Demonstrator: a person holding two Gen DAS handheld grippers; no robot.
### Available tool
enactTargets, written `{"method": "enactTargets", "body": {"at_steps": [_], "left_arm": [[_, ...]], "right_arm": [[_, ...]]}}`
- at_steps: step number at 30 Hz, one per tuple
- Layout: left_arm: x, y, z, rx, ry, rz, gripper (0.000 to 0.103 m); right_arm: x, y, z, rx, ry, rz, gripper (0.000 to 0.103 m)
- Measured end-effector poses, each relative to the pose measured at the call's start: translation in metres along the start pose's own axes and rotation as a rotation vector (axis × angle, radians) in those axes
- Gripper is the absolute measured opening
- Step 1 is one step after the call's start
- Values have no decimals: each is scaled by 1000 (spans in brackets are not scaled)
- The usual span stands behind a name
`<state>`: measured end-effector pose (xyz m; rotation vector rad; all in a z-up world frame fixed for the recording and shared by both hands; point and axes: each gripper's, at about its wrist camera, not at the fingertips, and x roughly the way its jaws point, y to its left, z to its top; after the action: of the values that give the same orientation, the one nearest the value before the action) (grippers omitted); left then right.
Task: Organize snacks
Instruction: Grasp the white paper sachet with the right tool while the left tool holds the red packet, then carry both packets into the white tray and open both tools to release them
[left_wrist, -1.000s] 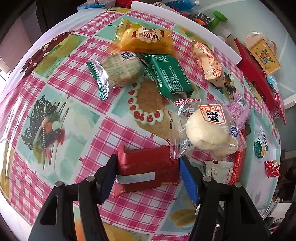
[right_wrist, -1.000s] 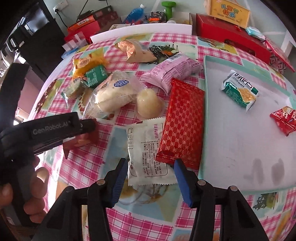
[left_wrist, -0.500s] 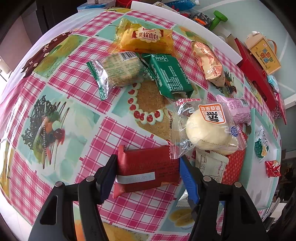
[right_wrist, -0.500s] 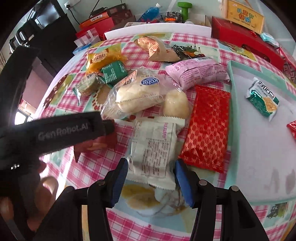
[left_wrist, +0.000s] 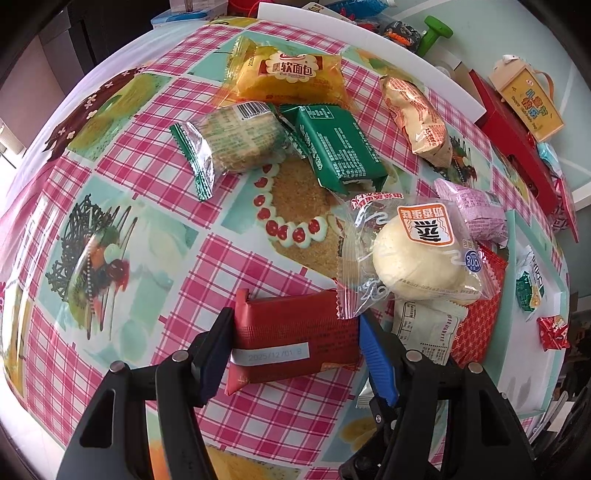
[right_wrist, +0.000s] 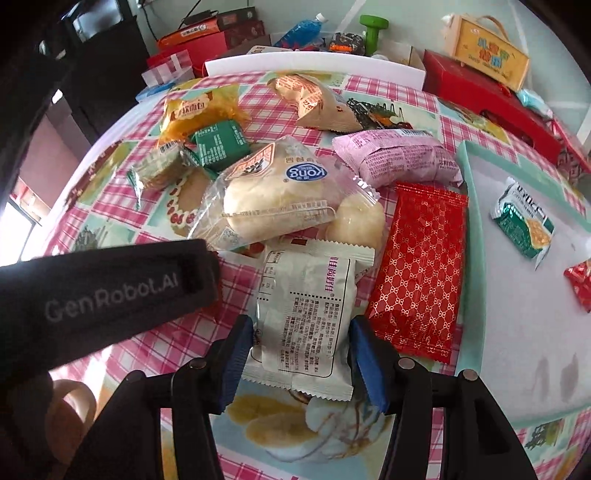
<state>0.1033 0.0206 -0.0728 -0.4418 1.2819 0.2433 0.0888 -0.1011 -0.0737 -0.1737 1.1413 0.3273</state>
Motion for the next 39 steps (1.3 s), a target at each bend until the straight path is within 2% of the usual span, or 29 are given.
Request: {"method": "enactTargets", "body": {"at_steps": [11,22,31,39], "left_arm": [[0,2,1,-9,-7,-6,67],[-19,0,0,-16,-42,-27,67],[-55,2,-6,-17,-122,-72,67],[-93,2,-11,-19,-226,-114,67]], "right_arm": [[-2,-1,-1,3,-3,-9,55],[-16,-8,-2,48,-11,39,51],[-55,-18,-2,94,-94,65,51],[-82,-33,-3,148,-157,84,51]]}}
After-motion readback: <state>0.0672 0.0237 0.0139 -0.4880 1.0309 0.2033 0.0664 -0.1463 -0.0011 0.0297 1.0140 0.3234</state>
